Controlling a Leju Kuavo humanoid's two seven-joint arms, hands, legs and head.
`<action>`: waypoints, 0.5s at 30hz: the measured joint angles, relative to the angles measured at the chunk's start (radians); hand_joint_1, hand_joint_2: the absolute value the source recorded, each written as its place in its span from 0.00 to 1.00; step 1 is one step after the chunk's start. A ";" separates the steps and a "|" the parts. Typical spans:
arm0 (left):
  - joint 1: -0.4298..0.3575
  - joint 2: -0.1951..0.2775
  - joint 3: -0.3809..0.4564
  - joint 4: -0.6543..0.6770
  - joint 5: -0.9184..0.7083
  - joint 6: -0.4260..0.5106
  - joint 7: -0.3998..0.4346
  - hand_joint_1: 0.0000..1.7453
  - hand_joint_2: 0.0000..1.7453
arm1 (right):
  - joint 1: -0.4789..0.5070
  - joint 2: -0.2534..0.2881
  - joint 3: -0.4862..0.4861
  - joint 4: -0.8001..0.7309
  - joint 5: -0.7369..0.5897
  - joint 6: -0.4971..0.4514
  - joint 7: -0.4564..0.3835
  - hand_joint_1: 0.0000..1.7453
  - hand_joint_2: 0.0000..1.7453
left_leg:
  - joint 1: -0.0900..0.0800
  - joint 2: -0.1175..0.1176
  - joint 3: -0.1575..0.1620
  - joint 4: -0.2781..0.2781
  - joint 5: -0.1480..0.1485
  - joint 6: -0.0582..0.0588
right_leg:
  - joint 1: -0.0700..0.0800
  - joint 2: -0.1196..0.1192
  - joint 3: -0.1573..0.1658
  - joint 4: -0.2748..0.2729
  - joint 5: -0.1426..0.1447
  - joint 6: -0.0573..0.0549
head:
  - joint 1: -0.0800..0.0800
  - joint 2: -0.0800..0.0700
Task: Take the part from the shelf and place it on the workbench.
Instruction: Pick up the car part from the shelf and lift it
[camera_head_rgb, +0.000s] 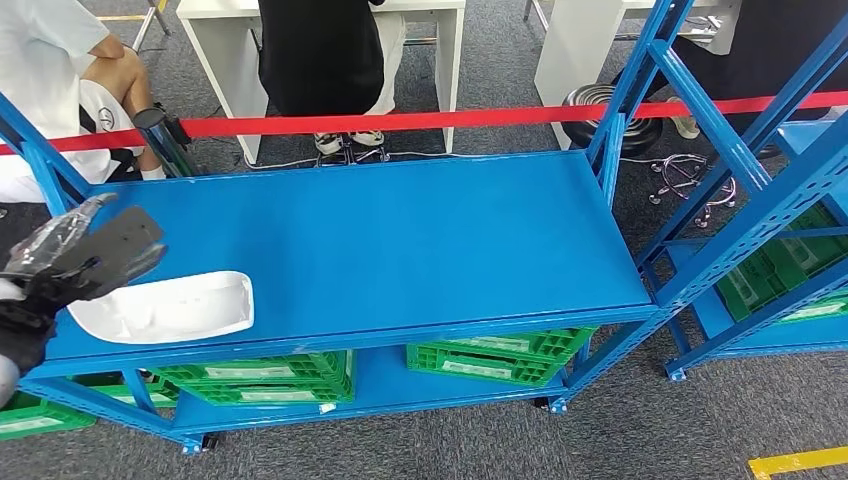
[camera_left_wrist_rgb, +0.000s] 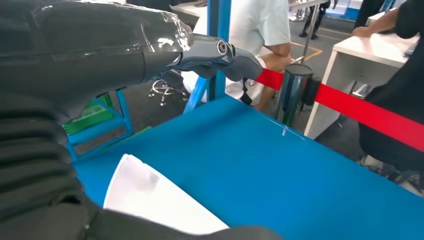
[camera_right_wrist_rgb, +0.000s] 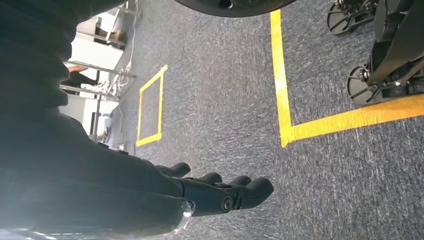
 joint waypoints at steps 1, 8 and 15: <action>0.005 0.001 0.008 -0.004 0.001 -0.007 0.000 0.00 0.00 | 0.000 0.000 0.000 0.000 -0.002 0.000 0.001 0.00 1.00 | 0.000 0.000 0.000 0.000 0.000 0.000 | 0.000 0.000 0.000 0.000 0.000 0.000 | 0.000 0.000; 0.073 0.000 0.037 -0.036 0.032 -0.049 0.000 0.00 0.00 | 0.000 0.000 0.000 0.000 -0.026 -0.004 0.006 0.00 1.00 | 0.000 -0.001 0.000 0.000 0.000 0.000 | 0.000 0.000 0.000 0.000 0.000 0.000 | 0.000 0.000; 0.128 -0.003 0.028 -0.072 0.143 -0.031 0.000 0.00 0.00 | 0.000 -0.001 -0.002 0.000 -0.045 -0.009 0.008 0.00 1.00 | 0.000 -0.004 0.000 0.000 0.000 0.000 | 0.000 0.000 0.000 -0.001 0.000 0.000 | 0.000 0.000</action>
